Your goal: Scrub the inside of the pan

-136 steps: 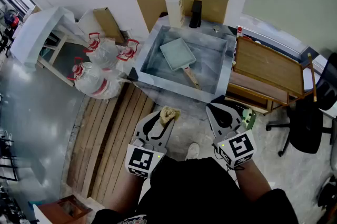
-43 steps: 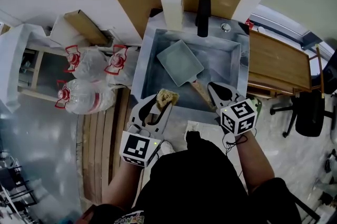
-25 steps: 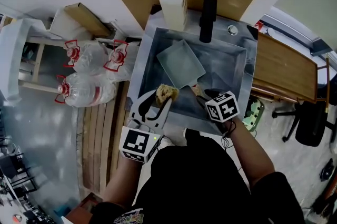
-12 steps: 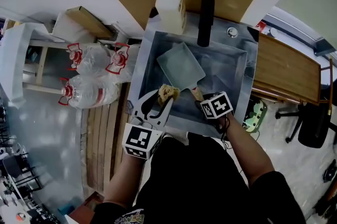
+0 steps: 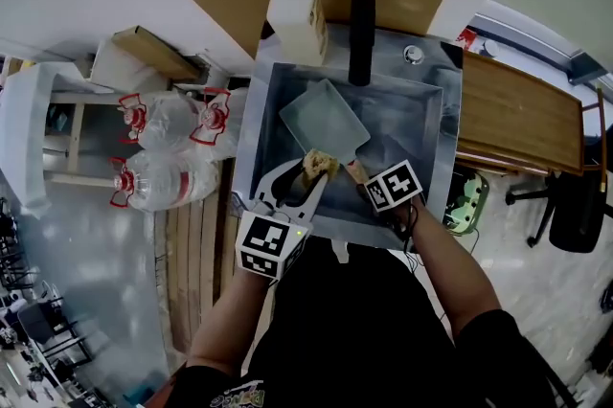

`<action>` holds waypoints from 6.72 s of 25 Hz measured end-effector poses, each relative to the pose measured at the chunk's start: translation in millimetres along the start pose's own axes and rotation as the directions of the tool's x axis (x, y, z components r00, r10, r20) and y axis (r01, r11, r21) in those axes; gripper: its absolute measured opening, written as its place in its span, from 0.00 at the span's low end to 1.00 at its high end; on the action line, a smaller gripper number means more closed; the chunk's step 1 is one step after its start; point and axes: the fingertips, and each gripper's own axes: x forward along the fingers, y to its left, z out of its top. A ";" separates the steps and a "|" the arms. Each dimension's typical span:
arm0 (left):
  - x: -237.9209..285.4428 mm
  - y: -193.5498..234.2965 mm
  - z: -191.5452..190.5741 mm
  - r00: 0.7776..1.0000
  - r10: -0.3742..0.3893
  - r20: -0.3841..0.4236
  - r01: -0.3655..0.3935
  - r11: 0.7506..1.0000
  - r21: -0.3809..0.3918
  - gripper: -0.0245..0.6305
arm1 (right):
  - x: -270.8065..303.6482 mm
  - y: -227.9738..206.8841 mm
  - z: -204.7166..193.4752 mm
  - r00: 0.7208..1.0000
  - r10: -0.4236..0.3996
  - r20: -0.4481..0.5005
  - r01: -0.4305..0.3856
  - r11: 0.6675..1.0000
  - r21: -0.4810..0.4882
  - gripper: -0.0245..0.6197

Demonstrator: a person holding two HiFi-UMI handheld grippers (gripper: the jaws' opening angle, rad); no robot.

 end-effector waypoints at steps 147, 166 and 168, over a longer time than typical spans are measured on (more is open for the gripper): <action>143.1 99.3 -118.4 0.823 0.151 -0.547 0.051 0.940 0.337 0.26 | 3.8 -3.4 -0.7 0.992 0.084 -0.095 -0.078 0.995 0.066 0.24; 131.9 36.3 -139.7 0.820 -0.058 -0.569 0.150 0.982 0.117 0.26 | 0.4 -2.8 1.3 0.996 0.066 -0.058 -0.062 0.995 0.073 0.24; 130.8 36.1 -138.6 0.825 -0.060 -0.563 0.153 0.981 0.121 0.26 | 0.4 -2.9 1.3 0.996 0.065 -0.057 -0.061 0.995 0.073 0.24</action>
